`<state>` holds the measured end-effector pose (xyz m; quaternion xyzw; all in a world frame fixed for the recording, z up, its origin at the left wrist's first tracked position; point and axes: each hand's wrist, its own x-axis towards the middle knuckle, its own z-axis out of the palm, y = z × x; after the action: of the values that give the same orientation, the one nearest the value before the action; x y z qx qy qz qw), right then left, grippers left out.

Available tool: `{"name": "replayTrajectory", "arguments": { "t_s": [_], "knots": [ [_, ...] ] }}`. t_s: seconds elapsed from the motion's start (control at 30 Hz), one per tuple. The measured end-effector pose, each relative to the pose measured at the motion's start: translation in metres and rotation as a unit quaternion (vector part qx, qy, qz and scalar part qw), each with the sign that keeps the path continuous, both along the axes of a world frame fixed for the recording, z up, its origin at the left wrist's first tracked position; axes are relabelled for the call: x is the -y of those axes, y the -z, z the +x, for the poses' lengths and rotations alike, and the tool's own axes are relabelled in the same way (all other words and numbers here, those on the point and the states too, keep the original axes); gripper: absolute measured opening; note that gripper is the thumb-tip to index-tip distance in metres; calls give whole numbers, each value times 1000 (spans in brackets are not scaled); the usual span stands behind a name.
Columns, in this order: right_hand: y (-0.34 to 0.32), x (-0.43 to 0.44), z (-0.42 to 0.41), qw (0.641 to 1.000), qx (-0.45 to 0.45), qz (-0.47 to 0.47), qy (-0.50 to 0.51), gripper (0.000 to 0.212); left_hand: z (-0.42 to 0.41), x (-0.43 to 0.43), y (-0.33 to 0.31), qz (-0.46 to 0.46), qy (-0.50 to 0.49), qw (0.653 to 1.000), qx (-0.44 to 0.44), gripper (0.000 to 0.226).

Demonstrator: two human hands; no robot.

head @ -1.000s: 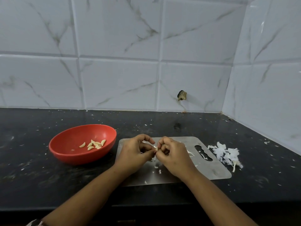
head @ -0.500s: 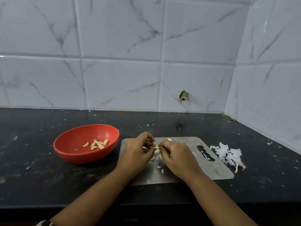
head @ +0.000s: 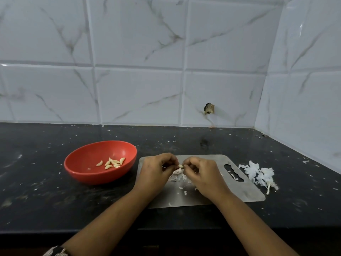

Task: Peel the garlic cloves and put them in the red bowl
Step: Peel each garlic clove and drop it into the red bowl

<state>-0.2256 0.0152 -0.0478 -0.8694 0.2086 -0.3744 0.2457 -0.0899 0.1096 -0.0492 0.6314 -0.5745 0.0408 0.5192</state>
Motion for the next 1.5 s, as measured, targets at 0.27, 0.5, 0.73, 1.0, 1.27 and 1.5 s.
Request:
{"name": "replayTrajectory", "arguments": {
  "t_s": [0.27,0.5,0.73,1.0,1.27,1.5],
  "knots": [
    [-2,1,1,993,56,95,-40,22,1,0,-1,14,-15,999,-33,12],
    [-3,-1,1,988,73,130,-44,24,1,-1,-1,29,7,997,-76,21],
    [-5,0,0,983,93,154,-28,15,2,0,-2,7,-13,992,-127,16],
    [4,10,0,995,6,38,96,18,2,1,-2,-1,-28,991,-131,8],
    [3,7,1,999,-8,7,53,17,3,0,0,27,-19,993,-115,15],
    [5,6,2,1000,8,7,-11,15,0,-2,-1,51,24,995,-83,40]
  ]
}}
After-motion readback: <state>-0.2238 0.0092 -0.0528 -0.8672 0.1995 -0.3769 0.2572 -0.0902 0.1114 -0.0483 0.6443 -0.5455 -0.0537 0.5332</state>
